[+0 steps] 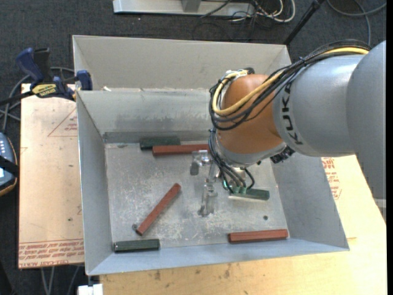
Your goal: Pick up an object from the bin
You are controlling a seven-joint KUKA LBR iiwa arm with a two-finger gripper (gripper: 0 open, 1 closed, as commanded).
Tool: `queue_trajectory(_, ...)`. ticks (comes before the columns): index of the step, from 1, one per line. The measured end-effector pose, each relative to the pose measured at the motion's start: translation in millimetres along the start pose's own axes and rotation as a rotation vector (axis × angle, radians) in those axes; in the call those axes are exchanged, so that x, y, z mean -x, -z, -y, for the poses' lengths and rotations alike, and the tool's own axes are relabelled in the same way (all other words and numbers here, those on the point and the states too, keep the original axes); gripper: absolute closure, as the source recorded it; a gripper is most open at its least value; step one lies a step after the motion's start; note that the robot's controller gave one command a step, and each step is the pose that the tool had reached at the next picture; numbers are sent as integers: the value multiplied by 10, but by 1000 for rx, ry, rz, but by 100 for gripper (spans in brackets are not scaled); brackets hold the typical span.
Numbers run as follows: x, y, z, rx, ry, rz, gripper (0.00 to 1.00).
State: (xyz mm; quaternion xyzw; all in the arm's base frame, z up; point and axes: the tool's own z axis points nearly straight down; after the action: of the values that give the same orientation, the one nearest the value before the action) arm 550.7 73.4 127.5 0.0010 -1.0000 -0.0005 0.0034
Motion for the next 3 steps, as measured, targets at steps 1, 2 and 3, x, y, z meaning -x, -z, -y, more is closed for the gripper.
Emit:
queue_trajectory(1, 39, -615, -526, 2, 58, 3, 0)
queue_trajectory(2, 57, -574, -493, 1, 50, 7, 100)
queue_trajectory(3, 57, -576, -489, 0, 50, 7, 0)
